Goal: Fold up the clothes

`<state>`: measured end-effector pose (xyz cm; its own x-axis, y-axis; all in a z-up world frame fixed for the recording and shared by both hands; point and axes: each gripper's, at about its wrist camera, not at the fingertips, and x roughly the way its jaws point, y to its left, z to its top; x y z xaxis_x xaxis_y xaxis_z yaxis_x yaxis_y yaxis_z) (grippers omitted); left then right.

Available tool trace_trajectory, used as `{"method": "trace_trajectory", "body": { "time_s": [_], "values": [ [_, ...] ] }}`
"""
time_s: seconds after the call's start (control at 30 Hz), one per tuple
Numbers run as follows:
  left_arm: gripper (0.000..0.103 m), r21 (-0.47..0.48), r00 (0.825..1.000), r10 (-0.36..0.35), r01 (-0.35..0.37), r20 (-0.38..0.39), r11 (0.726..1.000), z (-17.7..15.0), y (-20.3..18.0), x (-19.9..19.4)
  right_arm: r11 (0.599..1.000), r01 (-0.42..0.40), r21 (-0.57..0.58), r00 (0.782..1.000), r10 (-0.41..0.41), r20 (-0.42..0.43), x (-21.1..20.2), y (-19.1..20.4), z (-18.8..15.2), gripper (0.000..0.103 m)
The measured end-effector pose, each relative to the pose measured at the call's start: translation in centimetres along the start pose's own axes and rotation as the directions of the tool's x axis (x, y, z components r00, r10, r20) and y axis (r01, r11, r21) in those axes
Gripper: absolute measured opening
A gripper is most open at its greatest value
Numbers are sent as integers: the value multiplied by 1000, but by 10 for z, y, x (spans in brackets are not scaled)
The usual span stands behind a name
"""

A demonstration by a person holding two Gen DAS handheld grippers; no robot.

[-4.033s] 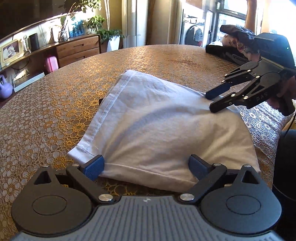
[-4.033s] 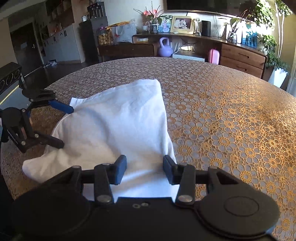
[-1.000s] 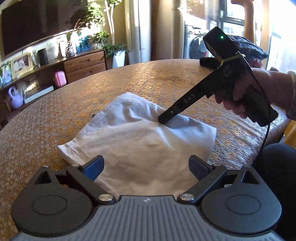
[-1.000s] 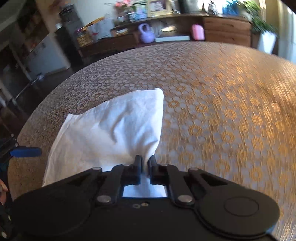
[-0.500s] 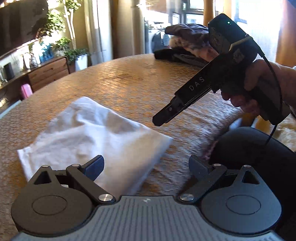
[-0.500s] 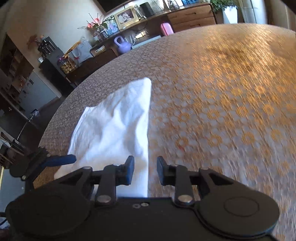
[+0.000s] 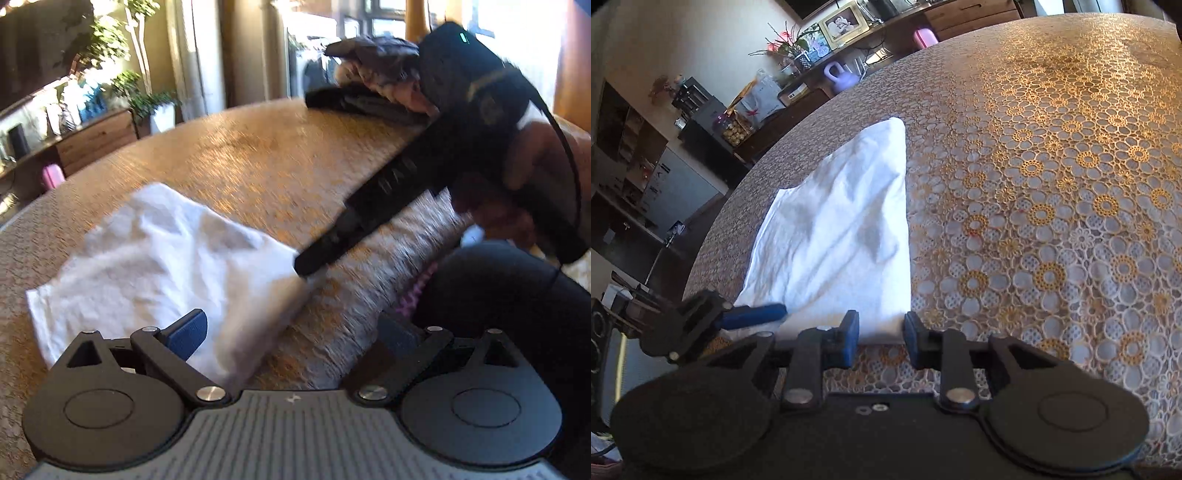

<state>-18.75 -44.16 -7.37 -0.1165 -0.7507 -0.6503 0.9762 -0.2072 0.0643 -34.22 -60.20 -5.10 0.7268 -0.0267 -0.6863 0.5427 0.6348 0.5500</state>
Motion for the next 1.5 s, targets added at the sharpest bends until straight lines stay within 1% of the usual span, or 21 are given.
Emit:
{"method": "trace_trajectory", "body": {
  "time_s": [0.1, 0.17, 0.3, 0.43, 0.5, 0.57, 0.6, 0.63, 0.67, 0.7, 0.73, 0.77, 0.8, 0.93, 1.0, 1.1, 1.13, 1.2, 1.3, 1.4, 1.5],
  "values": [
    [99, 16, 1000, 26, -26, -2, 1000, 3, 4, 2, 1000, -7, 19, 1000, 7, -13, 2, 1, 1, 103],
    [94, 27, 999, 43, -43, -3, 999, 4, 7, 4, 999, -12, 31, 1000, 12, -18, 3, 1, 2, 103],
    [94, 105, 997, 76, -75, 2, 992, 6, -2, 10, 1000, -10, 26, 1000, 10, -25, 5, 1, 5, 103],
    [93, 183, 994, 108, -107, 10, 977, 8, -11, 16, 995, -70, 73, 997, 69, 18, -4, 2, 10, 103],
    [87, 222, 992, 123, -123, 14, 967, 9, -15, 20, 991, -106, 87, 994, 103, 48, -11, 6, 16, 103],
    [75, 236, 992, 128, -128, 14, 963, 12, -17, 26, 988, -123, 90, 991, 118, 61, -14, 11, 23, 103],
    [71, 241, 991, 133, -132, 10, 961, 14, -18, 31, 988, -125, 92, 991, 119, 61, -13, 13, 25, 103],
    [63, 241, 989, 147, -146, 11, 960, 16, -19, 34, 988, -126, 93, 991, 121, 62, -12, 14, 27, 103],
    [58, 240, 987, 162, -160, 11, 957, 17, -21, 37, 987, -128, 94, 991, 122, 62, -11, 16, 29, 103],
    [54, 235, 985, 174, -171, 10, 957, 19, -21, 40, 986, -136, 92, 989, 130, 63, -11, 17, 30, 103],
    [41, 227, 984, 179, -176, 6, 958, 19, -21, 42, 988, -132, 86, 990, 126, 62, -9, 18, 31, 103],
    [33, 214, 984, 180, -177, 4, 961, 20, -20, 42, 989, -127, 80, 991, 123, 61, -8, 19, 32, 103],
    [33, 200, 984, 181, -177, 1, 964, 19, -18, 43, 990, -123, 73, 991, 119, 60, -6, 20, 33, 103],
    [23, 98, 988, 155, -156, 24, 983, 18, -5, 37, 989, -130, 64, 991, 128, 35, -1, 14, 33, 103],
    [21, 49, 988, 148, -149, 38, 988, 17, 2, 34, 989, -133, 60, 991, 132, 21, -1, 11, 37, 103],
    [18, 11, 989, 134, -135, 63, 991, 16, 7, 30, 988, -126, 90, 991, 122, 48, -2, 5, 51, 103],
    [18, -1, 989, 130, -130, 72, 992, 16, 9, 28, 985, -130, 110, 991, 126, 44, 1, 1, 58, 103],
    [18, -25, 989, 121, -120, 89, 992, 15, 12, 26, 977, -134, 166, 991, 132, 25, 15, -9, 70, 103],
    [18, -61, 987, 110, -103, 115, 993, 14, 17, 21, 958, -157, 238, 986, 166, -17, 43, -18, 85, 103],
    [18, -96, 985, 99, -85, 141, 992, 12, 22, 17, 954, -170, 249, 980, 190, -61, 66, -15, 91, 103],
    [18, -131, 982, 88, -67, 168, 989, 11, 26, 13, 955, -167, 246, 976, 196, -96, 85, -9, 94, 103]
  ]
}}
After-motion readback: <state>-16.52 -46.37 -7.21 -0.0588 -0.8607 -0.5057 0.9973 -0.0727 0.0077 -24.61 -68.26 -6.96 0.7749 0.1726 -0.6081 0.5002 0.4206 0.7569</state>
